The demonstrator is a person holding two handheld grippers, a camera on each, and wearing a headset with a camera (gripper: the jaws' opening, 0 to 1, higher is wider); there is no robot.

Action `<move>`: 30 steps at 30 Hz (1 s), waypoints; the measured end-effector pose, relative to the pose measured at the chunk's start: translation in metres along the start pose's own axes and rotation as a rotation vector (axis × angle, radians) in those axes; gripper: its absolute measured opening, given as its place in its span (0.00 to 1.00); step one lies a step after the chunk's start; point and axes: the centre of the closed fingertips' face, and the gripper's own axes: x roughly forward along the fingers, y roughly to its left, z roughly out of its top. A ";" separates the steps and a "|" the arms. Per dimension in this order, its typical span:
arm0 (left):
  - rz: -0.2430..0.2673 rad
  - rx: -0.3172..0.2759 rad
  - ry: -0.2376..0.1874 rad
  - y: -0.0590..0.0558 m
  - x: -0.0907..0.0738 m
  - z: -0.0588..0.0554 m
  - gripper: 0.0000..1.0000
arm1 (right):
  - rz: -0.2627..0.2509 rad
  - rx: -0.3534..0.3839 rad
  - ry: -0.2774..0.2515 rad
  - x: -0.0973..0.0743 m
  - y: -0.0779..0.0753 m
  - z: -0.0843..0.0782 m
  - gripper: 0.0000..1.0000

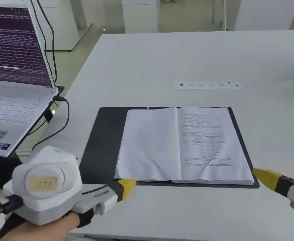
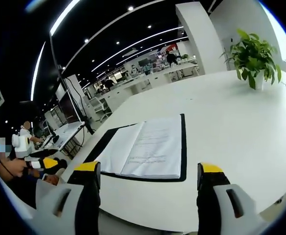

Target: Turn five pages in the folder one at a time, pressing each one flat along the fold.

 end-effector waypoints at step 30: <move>-0.043 0.070 0.007 -0.022 0.053 0.011 0.92 | 0.006 -0.073 -0.017 -0.015 0.000 -0.010 1.00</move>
